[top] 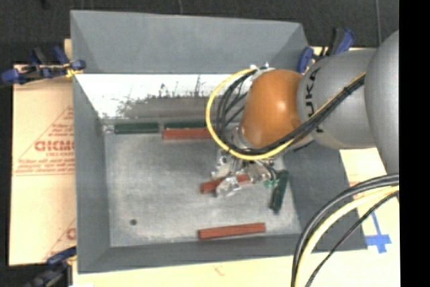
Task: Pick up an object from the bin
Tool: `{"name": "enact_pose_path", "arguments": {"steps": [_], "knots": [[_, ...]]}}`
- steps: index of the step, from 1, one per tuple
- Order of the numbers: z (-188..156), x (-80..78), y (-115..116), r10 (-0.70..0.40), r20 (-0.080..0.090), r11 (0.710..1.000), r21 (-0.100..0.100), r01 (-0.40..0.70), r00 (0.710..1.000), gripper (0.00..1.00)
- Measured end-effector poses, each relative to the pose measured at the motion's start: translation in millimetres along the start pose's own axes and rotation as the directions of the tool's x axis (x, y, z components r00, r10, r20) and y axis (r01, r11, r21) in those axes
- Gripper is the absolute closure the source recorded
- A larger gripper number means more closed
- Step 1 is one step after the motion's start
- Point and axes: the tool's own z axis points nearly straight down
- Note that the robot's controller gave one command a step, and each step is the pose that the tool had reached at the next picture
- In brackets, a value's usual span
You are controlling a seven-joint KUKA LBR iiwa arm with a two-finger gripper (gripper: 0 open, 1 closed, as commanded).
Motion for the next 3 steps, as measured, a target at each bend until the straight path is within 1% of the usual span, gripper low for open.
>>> {"name": "enact_pose_path", "arguments": {"steps": [1, 2, 3], "knots": [[0.0, 0.0, 0.0, 0.000, 0.000, 1.000, 0.000, 0.000, 1.000, 1.00], [-164.4, -14.5, 14.4, -0.023, 0.012, 1.000, 0.002, 0.023, 1.000, 1.00], [-161.8, -13.2, 14.7, -0.022, 0.007, 1.000, 0.001, 0.022, 1.000, 0.00]]}}
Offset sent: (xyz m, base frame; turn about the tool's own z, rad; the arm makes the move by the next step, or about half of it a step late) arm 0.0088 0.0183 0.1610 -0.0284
